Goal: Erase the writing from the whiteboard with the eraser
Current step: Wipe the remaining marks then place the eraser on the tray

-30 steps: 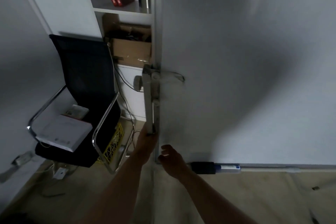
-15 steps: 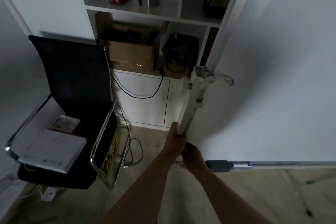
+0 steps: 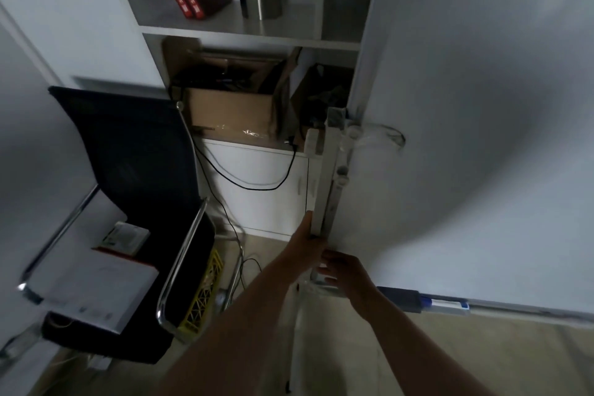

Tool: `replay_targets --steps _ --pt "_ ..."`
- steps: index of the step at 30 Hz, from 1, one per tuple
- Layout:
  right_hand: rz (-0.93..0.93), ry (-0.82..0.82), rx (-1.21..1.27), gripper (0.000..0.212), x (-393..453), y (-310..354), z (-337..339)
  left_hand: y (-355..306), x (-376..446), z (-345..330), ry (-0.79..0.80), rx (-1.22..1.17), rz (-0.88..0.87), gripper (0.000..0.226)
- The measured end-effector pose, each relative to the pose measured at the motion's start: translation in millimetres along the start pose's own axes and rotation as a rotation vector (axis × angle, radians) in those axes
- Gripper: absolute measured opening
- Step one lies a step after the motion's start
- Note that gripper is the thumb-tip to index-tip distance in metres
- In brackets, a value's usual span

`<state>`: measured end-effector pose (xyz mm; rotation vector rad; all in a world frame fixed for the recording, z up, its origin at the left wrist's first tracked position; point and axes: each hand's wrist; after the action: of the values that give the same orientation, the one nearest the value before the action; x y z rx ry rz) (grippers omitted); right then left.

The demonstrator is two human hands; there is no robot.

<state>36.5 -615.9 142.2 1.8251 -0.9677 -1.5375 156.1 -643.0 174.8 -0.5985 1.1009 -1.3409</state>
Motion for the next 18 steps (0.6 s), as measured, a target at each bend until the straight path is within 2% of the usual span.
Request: replay_targets --steps 5,11,18 --pt "-0.027 0.054 0.076 0.028 31 25 10 -15 31 6 -0.001 0.047 -0.012 0.055" --pt "-0.097 0.09 0.156 0.033 63 35 16 -29 57 9 -0.018 0.063 0.031 0.049" --pt "0.003 0.07 0.085 0.04 62 46 19 -41 85 8 -0.013 0.049 0.029 0.039"
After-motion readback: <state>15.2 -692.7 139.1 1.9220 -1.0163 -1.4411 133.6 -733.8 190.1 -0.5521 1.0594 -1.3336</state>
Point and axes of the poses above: each hand's wrist, its own x-axis towards the middle knuckle, its own z-axis out of the back of the hand, y = z × x, and after that the axes turned 12 degrees about x, right-handed
